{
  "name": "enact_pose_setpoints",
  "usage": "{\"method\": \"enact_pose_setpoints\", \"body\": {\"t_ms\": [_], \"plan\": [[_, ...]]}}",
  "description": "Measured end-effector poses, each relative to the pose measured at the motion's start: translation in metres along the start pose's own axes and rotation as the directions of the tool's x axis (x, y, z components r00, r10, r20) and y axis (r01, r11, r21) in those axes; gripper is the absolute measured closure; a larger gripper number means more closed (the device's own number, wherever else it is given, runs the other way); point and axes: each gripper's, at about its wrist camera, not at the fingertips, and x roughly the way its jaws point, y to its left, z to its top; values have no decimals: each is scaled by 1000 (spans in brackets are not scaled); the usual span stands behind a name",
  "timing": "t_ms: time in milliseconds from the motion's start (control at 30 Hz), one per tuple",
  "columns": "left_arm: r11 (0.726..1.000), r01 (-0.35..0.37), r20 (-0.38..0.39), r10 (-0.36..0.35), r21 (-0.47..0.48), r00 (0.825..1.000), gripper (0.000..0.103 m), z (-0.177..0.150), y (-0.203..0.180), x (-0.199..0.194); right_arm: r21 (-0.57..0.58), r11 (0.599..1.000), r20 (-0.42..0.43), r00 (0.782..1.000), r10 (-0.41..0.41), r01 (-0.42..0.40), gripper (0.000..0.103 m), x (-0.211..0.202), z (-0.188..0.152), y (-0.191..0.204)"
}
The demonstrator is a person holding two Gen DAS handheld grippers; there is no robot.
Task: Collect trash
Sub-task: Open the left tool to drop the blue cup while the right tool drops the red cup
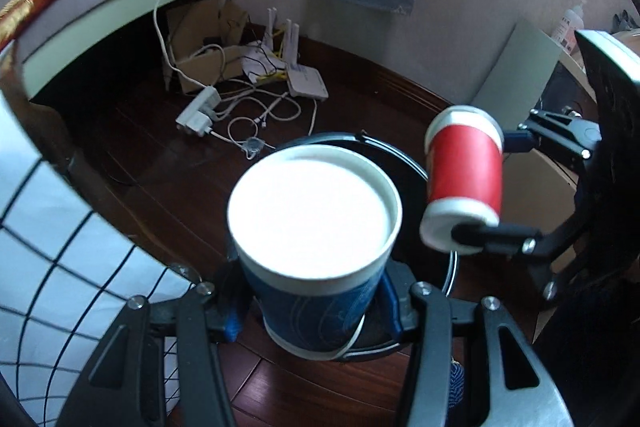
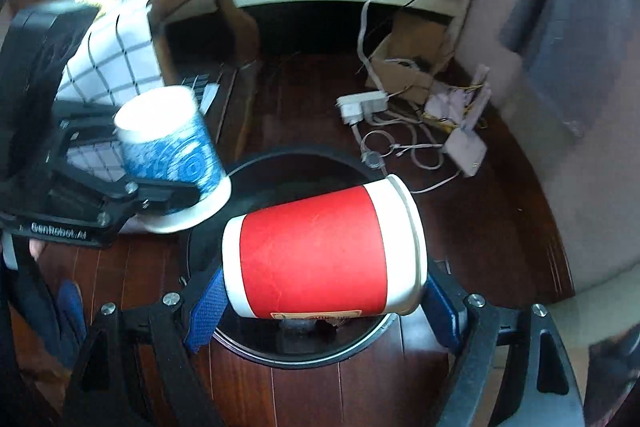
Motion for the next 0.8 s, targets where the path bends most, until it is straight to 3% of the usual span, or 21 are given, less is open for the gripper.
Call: {"method": "enact_pose_setpoints", "body": {"t_ms": [100, 133, 200, 233, 333, 567, 800], "plan": [[998, 55, -30, -55, -15, 998, 42, 3, 2, 14, -32, 999, -28, 999, 19, -20, 16, 14, -2, 1], [999, 40, -41, -40, -17, 998, 39, 2, 3, 19, -39, 999, -47, 998, 32, -33, 16, 23, -4, -1], [999, 16, -59, -18, -32, 998, 34, 1, 8, 23, -50, 999, -110, 994, -24, 19, 0, 41, -12, -4], [999, 20, -53, -22, -49, 998, 32, 0, 10, 22, -44, 999, -108, 994, -16, 11, 0, 42, -15, -7], [996, -49, -32, 46, -80, 998, 22, -6, 17, 14, 11, 1000, -89, 996, 15, -14, 0, 38, -19, -18], [976, -177, 20, 181, -126, 983, 5, -15, 24, -1, 128, 988, -67, 995, -73, 81, 0, 30, -16, -35], [968, -209, 48, 218, -141, 975, 5, -18, 21, -20, 161, 983, -50, 996, -78, 85, 0, 21, -9, -29]]}}
